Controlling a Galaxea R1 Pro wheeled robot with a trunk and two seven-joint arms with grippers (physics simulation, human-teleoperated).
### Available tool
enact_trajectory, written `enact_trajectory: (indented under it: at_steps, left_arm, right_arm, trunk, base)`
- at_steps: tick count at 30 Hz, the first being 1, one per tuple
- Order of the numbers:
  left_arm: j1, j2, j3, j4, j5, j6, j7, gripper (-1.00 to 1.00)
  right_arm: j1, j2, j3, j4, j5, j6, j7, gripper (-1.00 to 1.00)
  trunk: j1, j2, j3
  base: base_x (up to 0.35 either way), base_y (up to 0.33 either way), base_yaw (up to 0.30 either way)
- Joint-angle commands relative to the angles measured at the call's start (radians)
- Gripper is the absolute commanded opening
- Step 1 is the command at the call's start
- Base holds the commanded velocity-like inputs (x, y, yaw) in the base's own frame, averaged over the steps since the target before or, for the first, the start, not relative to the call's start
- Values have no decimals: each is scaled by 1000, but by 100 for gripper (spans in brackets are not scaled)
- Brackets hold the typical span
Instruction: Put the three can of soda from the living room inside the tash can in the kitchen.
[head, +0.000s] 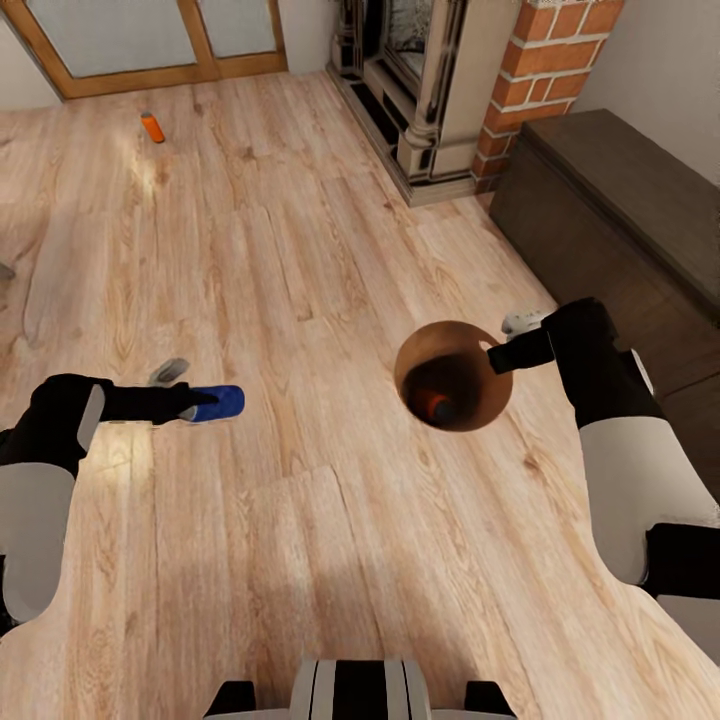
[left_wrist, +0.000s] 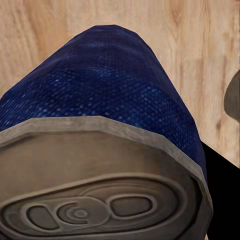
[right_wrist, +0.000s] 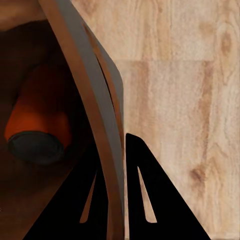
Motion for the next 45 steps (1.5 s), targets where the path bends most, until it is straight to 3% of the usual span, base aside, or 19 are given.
enact_trajectory:
  at_steps: [1, 4, 7, 15, 20, 22, 26, 28, 33, 36, 37, 39, 43, 45]
  left_arm:
    - [0, 1, -11, -2, -5, 0, -22, -100]
    - [-20, 9, -88, -9, -4, 0, -139, -100]
    - [-37, 13, -113, -10, -4, 0, -231, -100]
    - [-74, 15, -124, -49, -2, 0, -523, -100]
    - [-79, 13, -123, -100, 1, 0, -607, -100]
    - [-88, 7, -122, -113, 2, 0, -657, -100]
    - [-142, -5, -120, -115, 2, 0, -681, -100]
    - [-174, -54, -121, -111, 0, 0, -686, -100]
    - [-188, -114, -121, -105, -2, 0, -687, -100]
    - [-197, -177, -124, -103, -7, 0, -671, -100]
    - [-197, -187, -127, -103, -7, 0, -662, -100]
    - [-199, -217, -170, -102, -8, 0, -620, -100]
    - [-200, -238, -272, -100, -8, 0, -569, -100]
    - [-200, -241, -282, -100, -8, 0, -564, -100]
  right_arm:
    - [1, 2, -1, 3, -6, 1, 7, -100]
    - [5, 13, -2, 12, -6, 1, 15, -100]
    - [6, 24, -2, 23, -6, 1, 18, -100]
    - [7, 66, -2, 75, -6, 1, 20, -100]
    - [7, 92, -3, 99, -7, 1, 21, -100]
    - [10, 114, -9, 104, -8, 1, 20, -100]
    - [14, 139, -15, 106, -8, 1, 19, -100]
    - [16, 156, -17, 107, -8, 1, 18, -100]
    - [17, 164, -17, 115, -8, 1, 18, -100]
    - [17, 168, -18, 143, -8, 1, 18, -100]
    - [18, 168, -18, 145, -8, 1, 18, -100]
    - [18, 169, -18, 151, -8, 1, 18, -100]
    - [18, 169, -17, 154, -8, 1, 17, -100]
    - [18, 171, -17, 154, -8, 1, 17, -100]
  trunk:
    - [-4, 7, 3]
    - [-16, 28, 13]
    - [-27, 49, 22]
    - [-58, 105, 47]
    - [-77, 140, 63]
    - [-85, 154, 69]
    - [-100, 182, 82]
    - [-108, 196, 88]
    - [-127, 231, 104]
    - [-138, 252, 113]
    - [-142, 259, 116]
    - [-150, 273, 122]
    - [-165, 301, 135]
    - [-173, 315, 141]
  base:
    - [0, 0, 0]
    - [0, 0, 0]
    - [0, 0, 0]
    - [0, 0, 0]
    - [0, 0, 0]
    - [0, 0, 0]
    - [0, 0, 0]
    - [0, 0, 0]
    - [0, 0, 0]
    - [0, 0, 0]
    - [0, 0, 0]
    - [0, 0, 0]
    - [0, 0, 0]
    - [0, 0, 0]
